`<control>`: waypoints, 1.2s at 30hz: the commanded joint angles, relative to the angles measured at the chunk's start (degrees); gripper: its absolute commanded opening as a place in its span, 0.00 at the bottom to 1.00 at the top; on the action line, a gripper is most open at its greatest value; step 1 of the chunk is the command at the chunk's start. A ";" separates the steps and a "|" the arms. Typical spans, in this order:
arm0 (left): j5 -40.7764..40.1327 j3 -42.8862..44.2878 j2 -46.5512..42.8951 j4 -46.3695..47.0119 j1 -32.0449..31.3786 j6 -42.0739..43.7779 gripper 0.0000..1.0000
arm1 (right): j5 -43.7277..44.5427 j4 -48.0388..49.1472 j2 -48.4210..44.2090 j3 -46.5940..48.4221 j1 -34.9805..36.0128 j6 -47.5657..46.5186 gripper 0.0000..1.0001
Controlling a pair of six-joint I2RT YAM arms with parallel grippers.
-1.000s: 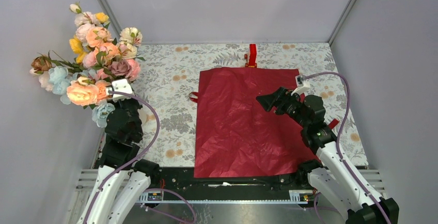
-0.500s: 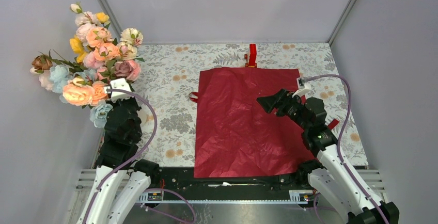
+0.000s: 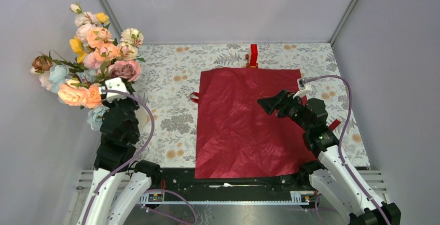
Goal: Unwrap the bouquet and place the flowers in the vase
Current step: Insert the fake flower into the vase.
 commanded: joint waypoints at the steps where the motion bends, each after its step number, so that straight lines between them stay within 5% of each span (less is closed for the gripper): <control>1: 0.66 3.97 -2.60 3.14 0.28 -0.71 0.39 | -0.96 2.30 -0.47 -0.34 -0.39 0.08 0.87; 13: 4.46 8.33 -1.44 6.55 0.28 3.98 0.40 | -1.12 2.36 -0.46 -0.63 -0.34 0.29 0.87; 21: 5.34 7.74 0.72 7.99 0.28 5.30 0.00 | -1.05 2.39 -0.46 -0.66 -0.39 0.29 0.87; 36: 1.92 -1.42 -2.68 3.41 0.28 2.06 0.00 | -1.37 2.35 -0.13 -0.44 -0.41 -0.05 0.87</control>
